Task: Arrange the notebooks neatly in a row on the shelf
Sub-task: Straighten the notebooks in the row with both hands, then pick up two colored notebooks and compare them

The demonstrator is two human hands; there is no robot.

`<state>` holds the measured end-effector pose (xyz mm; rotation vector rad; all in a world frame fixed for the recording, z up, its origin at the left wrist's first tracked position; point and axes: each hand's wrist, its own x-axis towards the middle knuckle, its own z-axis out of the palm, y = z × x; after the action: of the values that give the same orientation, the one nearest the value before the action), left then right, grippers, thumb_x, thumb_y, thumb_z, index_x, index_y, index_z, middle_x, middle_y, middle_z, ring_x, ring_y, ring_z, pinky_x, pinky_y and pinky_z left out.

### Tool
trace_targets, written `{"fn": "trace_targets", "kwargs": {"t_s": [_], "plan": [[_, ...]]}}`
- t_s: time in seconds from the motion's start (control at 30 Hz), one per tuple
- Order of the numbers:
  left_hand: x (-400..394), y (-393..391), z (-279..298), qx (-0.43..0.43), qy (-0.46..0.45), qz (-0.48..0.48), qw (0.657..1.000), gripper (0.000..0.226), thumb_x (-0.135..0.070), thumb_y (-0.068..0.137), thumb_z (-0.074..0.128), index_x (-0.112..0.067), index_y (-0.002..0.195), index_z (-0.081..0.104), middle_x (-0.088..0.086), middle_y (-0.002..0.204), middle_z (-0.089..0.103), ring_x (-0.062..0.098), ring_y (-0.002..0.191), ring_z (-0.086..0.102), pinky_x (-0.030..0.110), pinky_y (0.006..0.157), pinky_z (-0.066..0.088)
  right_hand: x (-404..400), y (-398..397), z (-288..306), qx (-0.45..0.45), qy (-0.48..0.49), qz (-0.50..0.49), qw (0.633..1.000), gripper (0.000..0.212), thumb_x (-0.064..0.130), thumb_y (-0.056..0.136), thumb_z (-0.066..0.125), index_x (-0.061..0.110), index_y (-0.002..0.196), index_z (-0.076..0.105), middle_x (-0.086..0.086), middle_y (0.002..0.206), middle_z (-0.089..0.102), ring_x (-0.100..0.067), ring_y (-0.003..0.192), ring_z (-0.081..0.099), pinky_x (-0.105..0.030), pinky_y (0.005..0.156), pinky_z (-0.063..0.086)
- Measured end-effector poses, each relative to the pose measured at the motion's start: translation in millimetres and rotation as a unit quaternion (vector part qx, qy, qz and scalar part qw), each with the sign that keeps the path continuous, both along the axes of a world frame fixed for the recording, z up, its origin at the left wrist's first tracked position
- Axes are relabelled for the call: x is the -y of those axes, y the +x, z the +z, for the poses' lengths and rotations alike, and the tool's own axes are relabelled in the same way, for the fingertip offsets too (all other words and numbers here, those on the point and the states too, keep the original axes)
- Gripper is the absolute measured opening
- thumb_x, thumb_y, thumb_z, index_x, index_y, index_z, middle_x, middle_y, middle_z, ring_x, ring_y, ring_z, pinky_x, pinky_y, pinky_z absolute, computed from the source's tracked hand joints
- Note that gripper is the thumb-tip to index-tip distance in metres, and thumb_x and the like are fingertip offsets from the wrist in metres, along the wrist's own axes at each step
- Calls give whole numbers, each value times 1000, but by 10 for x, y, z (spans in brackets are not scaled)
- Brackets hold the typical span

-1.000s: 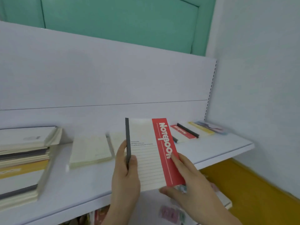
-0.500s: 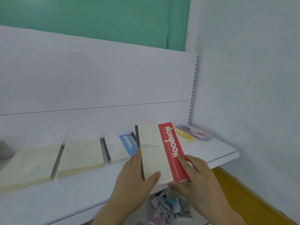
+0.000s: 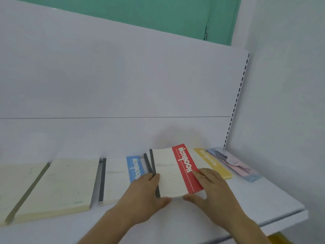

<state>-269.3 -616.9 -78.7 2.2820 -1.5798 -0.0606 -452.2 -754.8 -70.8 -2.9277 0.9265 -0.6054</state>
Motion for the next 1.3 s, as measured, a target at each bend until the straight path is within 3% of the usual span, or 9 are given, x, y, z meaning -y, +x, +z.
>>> {"fn": "trace_targets", "kwargs": {"t_s": [0.17, 0.33, 0.5, 0.57, 0.63, 0.73, 0.87, 1.07, 1.3], "plan": [[254, 136, -103, 28, 14, 33, 999, 61, -67, 89, 50, -26, 135, 47, -9, 118, 50, 9, 110, 45, 22, 96, 41, 501, 283, -215, -17, 4, 61, 998, 112, 95, 63, 7, 28, 149, 33, 13, 152, 34, -10, 143, 19, -25, 116, 9], [405, 103, -136, 66, 51, 79, 993, 56, -69, 88, 47, -26, 124, 51, -7, 118, 52, 13, 116, 44, 27, 103, 37, 781, 377, -291, -60, 0, 124, 990, 84, 80, 82, 29, 27, 146, 38, 13, 147, 41, -13, 143, 22, -28, 116, 9], [428, 144, -150, 70, 98, 112, 986, 61, -74, 86, 45, -30, 128, 50, -9, 109, 53, 13, 110, 46, 28, 99, 37, 942, 387, -319, -101, -26, 140, 985, 68, 76, 84, 36, 25, 116, 69, 13, 110, 68, -17, 113, 60, -35, 95, 50], [443, 164, -135, 40, 99, 117, 987, 61, -73, 85, 49, -29, 127, 53, -10, 109, 55, 10, 107, 48, 26, 96, 39, 979, 402, -294, -105, -22, 155, 982, 72, 76, 85, 31, 26, 125, 63, 12, 120, 65, -18, 122, 53, -36, 104, 43], [457, 179, -102, 19, 97, 124, 987, 62, -71, 85, 53, -28, 130, 54, -10, 117, 57, 10, 111, 50, 27, 99, 41, 1030, 434, -294, -102, -15, 181, 978, 80, 79, 85, 21, 27, 142, 46, 12, 139, 51, -17, 138, 34, -34, 116, 24], [474, 173, -72, 17, 112, 129, 985, 65, -68, 86, 55, -27, 135, 51, -7, 128, 56, 12, 119, 50, 29, 104, 41, 1081, 445, -282, -95, -13, 197, 976, 80, 79, 85, 22, 30, 147, 34, 14, 145, 42, -13, 142, 22, -29, 118, 14], [449, 190, -84, 30, 120, 123, 985, 70, -71, 87, 52, -28, 141, 47, -7, 132, 55, 13, 122, 48, 28, 106, 39, 1083, 447, -286, -104, -12, 193, 976, 80, 79, 85, 24, 30, 149, 31, 15, 148, 37, -12, 143, 17, -29, 119, 12], [440, 244, -102, 55, 122, 103, 986, 75, -73, 87, 48, -29, 147, 39, -10, 131, 51, 11, 124, 42, 29, 108, 36, 1080, 437, -326, -83, -6, 187, 979, 81, 79, 84, 24, 27, 143, 42, 9, 142, 36, -13, 139, 23, -30, 114, 27], [386, 152, -93, 44, 79, 128, 988, 91, -79, 82, 47, -31, 155, 22, -6, 165, 10, 15, 153, -5, 40, 124, 15, 1065, 416, -301, -86, 5, 188, 978, 86, 82, 83, 15, 29, 150, 28, 11, 155, 21, -12, 145, 10, -33, 118, 22]]}}
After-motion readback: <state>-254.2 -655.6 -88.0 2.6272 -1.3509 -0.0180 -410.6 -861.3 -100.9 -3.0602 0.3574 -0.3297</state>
